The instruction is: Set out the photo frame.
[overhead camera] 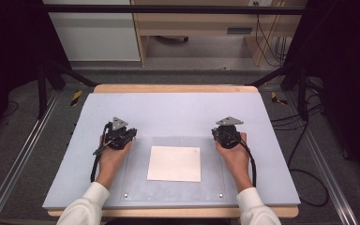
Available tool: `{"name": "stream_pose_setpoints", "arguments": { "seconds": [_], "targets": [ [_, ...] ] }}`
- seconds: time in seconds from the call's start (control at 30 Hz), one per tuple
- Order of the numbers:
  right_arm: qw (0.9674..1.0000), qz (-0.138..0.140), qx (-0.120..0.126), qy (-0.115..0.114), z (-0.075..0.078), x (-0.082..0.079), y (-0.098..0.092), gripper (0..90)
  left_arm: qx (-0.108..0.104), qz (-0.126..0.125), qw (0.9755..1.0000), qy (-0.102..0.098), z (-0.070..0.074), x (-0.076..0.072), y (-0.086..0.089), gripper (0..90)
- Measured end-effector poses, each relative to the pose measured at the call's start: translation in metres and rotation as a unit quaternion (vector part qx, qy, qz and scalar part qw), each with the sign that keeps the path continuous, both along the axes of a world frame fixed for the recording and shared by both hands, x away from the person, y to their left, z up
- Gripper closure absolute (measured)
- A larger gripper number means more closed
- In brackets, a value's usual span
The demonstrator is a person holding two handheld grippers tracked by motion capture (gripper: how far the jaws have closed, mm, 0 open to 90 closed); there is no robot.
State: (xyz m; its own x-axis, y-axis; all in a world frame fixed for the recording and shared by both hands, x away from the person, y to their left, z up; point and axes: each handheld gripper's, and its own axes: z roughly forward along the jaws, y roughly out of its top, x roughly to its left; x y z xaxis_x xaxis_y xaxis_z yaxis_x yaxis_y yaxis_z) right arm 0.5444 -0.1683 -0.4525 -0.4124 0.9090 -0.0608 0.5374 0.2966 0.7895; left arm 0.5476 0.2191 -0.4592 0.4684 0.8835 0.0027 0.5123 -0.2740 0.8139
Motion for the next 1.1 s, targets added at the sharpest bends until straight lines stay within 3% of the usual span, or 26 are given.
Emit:
{"name": "stream_pose_setpoints", "arguments": {
  "seconds": [0.17, 0.63, 0.97, 1.1],
  "targets": [
    [0.9998, -0.003, -0.001, 0.019, 0.003, 0.002, 0.001, 85.9, 0.001, -0.003, 1.0000, 0.001, 0.000, 0.001, 0.000, 84.8],
    [0.9983, -0.004, -0.013, 0.056, 0.010, 0.009, 0.003, 85.8, 0.014, -0.012, 0.9991, 0.037, 0.008, 0.008, -0.001, 84.8],
    [0.9946, -0.007, -0.025, 0.101, 0.018, 0.019, 0.005, 85.7, 0.030, -0.022, 0.9973, 0.064, 0.013, 0.015, -0.001, 84.8],
    [0.9927, -0.007, -0.021, 0.118, 0.020, 0.024, 0.005, 85.7, 0.026, -0.023, 0.9963, 0.079, 0.015, 0.019, -0.002, 84.8]
  ]
}}
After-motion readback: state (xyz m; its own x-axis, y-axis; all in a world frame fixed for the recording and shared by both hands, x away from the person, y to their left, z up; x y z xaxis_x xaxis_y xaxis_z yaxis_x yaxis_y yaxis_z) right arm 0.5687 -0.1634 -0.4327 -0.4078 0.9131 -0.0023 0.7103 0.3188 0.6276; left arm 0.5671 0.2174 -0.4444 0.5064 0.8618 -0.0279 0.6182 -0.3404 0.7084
